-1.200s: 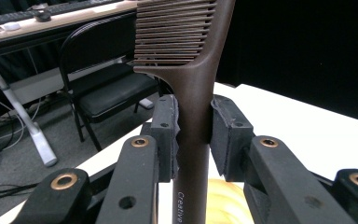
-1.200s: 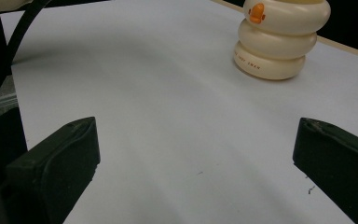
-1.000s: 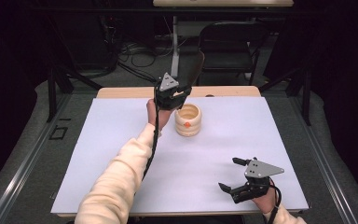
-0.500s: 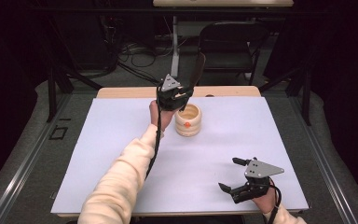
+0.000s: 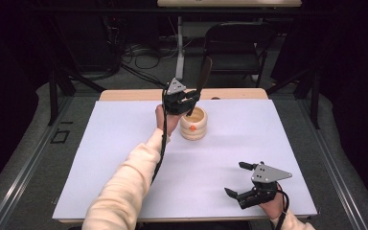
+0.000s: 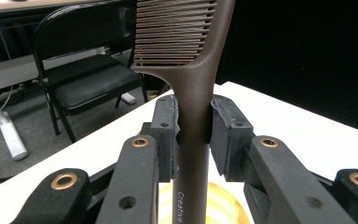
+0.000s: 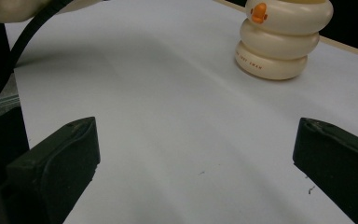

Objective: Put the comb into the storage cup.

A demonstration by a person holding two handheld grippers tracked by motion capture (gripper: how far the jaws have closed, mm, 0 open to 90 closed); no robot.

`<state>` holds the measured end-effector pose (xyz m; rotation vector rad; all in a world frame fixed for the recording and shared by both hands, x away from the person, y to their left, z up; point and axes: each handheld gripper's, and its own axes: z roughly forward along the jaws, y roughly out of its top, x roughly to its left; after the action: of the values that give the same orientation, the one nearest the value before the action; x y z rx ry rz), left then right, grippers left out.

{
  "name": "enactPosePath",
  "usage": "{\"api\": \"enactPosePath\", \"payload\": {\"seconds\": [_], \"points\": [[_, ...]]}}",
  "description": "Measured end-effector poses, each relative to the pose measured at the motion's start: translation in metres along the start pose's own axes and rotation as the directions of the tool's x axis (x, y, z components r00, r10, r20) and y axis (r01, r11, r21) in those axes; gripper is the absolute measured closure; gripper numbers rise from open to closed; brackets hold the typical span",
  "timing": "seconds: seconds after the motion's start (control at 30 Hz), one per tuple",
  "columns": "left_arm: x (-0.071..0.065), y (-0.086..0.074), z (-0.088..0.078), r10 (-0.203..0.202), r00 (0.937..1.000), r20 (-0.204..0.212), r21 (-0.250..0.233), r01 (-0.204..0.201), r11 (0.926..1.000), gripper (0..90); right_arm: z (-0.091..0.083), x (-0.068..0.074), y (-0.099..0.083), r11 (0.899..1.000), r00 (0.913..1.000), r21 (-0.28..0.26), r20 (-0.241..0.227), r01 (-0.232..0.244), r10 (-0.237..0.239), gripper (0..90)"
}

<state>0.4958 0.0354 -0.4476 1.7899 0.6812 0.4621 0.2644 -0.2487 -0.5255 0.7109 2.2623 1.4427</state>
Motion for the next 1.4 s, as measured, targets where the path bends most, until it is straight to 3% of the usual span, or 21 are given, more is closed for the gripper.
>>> {"api": "enactPosePath", "payload": {"seconds": [0.67,1.4], "points": [[0.004,-0.010,0.006,-0.028,0.9995,0.017,0.020,0.028,0.9994,72.3,0.000,0.000,0.000,1.000,1.0000,0.001,0.000,0.000,0.000,0.1],[0.007,-0.017,0.010,-0.017,0.9991,0.038,0.075,0.014,0.9971,72.2,0.000,0.000,0.000,1.000,1.0000,0.002,0.000,0.001,-0.001,0.1]]}}
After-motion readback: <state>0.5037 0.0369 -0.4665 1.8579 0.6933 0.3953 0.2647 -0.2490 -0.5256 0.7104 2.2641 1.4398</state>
